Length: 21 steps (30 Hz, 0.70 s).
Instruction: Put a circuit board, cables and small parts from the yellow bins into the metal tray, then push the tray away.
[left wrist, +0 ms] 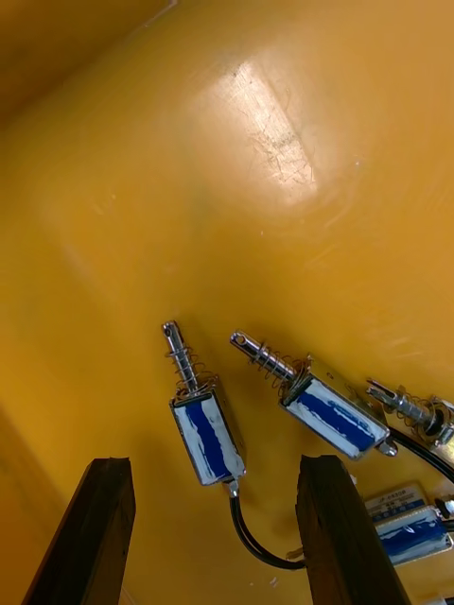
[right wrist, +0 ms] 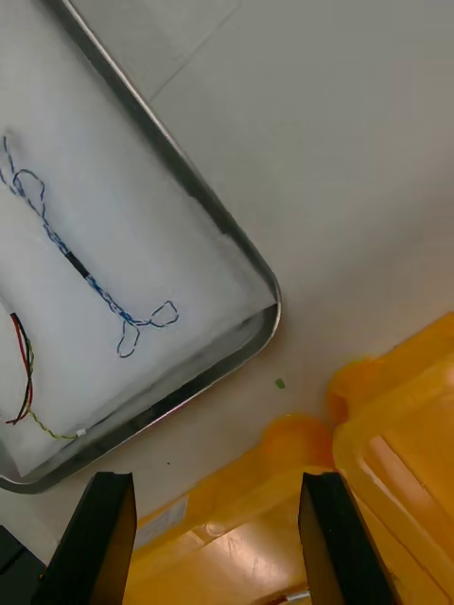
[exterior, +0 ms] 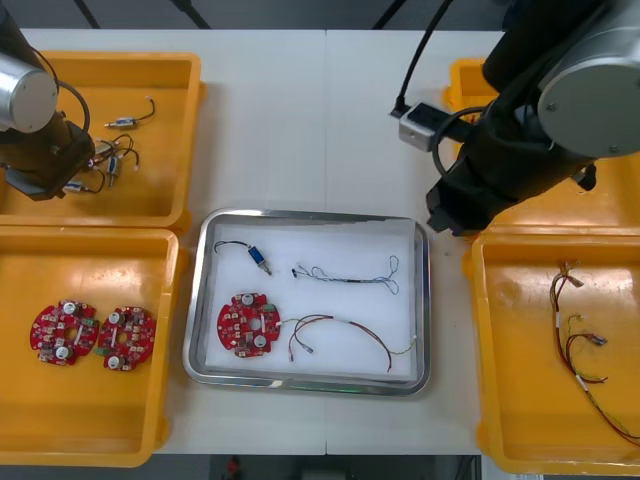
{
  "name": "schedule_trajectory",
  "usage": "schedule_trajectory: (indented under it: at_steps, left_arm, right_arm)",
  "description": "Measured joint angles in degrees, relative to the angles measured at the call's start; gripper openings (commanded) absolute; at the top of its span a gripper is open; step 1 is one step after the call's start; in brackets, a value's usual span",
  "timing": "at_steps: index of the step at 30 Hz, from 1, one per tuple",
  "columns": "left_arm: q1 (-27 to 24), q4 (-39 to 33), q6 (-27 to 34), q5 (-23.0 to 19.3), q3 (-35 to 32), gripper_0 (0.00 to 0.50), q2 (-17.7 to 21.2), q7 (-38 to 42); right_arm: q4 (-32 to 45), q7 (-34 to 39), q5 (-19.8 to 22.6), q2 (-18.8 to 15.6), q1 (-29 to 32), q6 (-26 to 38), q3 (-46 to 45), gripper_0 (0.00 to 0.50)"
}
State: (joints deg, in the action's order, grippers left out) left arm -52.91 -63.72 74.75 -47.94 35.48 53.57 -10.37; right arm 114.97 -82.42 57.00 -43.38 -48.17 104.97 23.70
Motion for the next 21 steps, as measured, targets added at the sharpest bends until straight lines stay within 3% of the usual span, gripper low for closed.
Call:
schedule_trajectory:
  at_steps: [8, 21]
  left_arm:
    - [0.19, 0.07, -0.19, 1.46, 0.38, 0.500, -0.05, 0.00]
    - [0.26, 2.45, -2.28, 1.55, 1.06, 0.500, -0.30, -0.12]
  right_arm:
    - [0.06, 11.30, 0.45, -2.77, 4.96, 2.88, -10.94, 0.500]
    - [0.08, 26.84, 0.32, -7.77, 14.23, 4.62, -21.52, 0.500]
